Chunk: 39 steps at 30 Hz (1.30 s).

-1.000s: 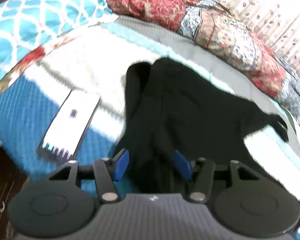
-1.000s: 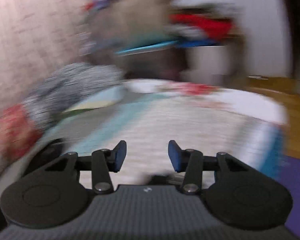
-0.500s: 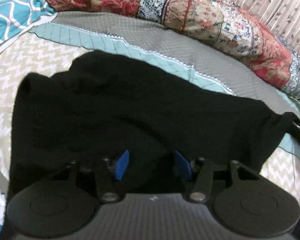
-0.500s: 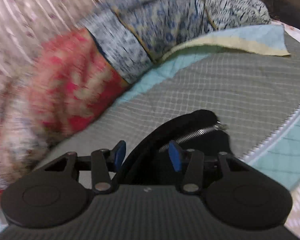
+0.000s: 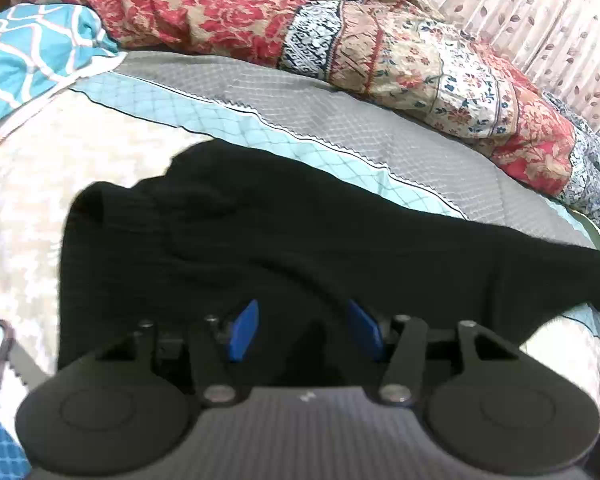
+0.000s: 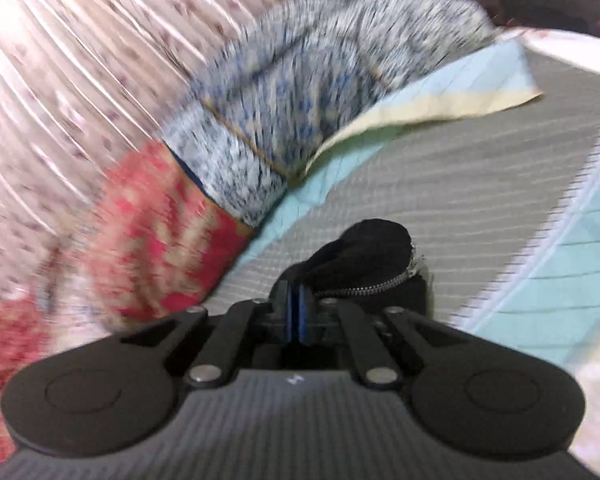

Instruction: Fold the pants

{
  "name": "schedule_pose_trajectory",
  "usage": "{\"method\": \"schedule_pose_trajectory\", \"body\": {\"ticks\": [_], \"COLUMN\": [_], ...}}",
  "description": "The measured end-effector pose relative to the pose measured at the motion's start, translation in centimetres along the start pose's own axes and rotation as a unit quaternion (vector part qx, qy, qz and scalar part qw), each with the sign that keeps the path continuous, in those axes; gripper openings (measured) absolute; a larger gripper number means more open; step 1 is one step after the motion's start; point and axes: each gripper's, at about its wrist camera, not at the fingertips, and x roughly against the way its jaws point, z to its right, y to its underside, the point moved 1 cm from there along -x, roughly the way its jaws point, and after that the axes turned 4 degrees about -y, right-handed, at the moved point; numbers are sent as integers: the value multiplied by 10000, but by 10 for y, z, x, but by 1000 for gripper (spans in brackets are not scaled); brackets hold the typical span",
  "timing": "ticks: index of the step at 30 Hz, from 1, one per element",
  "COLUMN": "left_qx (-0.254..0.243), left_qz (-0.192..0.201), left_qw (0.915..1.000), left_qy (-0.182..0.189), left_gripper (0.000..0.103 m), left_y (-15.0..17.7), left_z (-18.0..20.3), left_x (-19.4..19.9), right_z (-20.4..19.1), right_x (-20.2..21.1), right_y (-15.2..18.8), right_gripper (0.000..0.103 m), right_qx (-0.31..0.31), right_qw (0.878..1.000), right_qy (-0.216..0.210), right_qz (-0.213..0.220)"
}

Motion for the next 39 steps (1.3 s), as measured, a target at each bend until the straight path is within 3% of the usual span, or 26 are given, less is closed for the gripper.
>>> {"method": "schedule_pose_trajectory", "body": {"ticks": [3, 4, 5, 7, 9, 13, 18, 20, 22, 25, 27, 28, 30, 32, 37, 39], "left_qx": [-92, -162, -239, -426, -660, -1386, -2633, -2965, -3101, -3050, -3171, -3300, -3392, -3213, -2531, -2439], "left_qz": [-31, -28, 3, 116, 234, 553, 825, 763, 726, 563, 450, 464, 632, 744, 1246, 1403], "left_qw": [9999, 9998, 9997, 9988, 9968, 9838, 9472, 9374, 9318, 9357, 9342, 9293, 9232, 9295, 9506, 9529], "left_qy": [-69, -94, -109, -204, -373, -996, -1635, -1659, -1742, -1681, -1574, -1591, -1694, -1649, -1297, -1135], "left_gripper": [52, 52, 52, 53, 55, 58, 61, 64, 66, 59, 17, 15, 10, 9, 9, 9], "left_y": [-3, -5, -7, -15, -27, -58, -77, -78, -76, -69, -58, -52, -45, -50, -73, -76], "left_z": [-4, -5, -5, -6, -6, -4, 10, 13, 13, 11, 15, 20, 27, 27, 13, 9], "left_x": [5, 8, 11, 16, 20, 9, -37, -60, -80, -102, -110, -113, -109, -100, -48, -27], "right_z": [47, 66, 88, 124, 139, 108, 45, 33, 32, 47, 41, 36, 38, 38, 37, 30], "right_x": [52, 61, 72, 99, 120, 116, 61, 26, 0, -34, -39, -42, -38, -27, 25, 46], "right_y": [18, 24, 29, 35, 34, 28, 27, 27, 29, 36, 45, 46, 37, 24, -5, -8], "right_gripper": [10, 20, 40, 42, 42, 42, 44, 52, 53, 55, 44, 12, 11, 10, 10, 10], "right_qx": [197, 156, -15, -469, -618, -159, 1000, 1321, 1342, 693, 850, 1069, 940, 837, 313, 241], "right_qw": [9983, 9957, 9918, 9841, 9851, 9912, 9892, 9825, 9783, 9801, 9772, 9728, 9765, 9798, 9919, 9937], "right_qy": [512, 831, 1198, 1678, 1595, 1313, 924, 1035, 1270, 1368, 1545, 1706, 1654, 1704, 1223, 1059], "right_qz": [-213, -366, -448, -332, -171, -109, -550, -814, -934, -1260, -1186, -1144, -1016, -635, 117, 287]}}
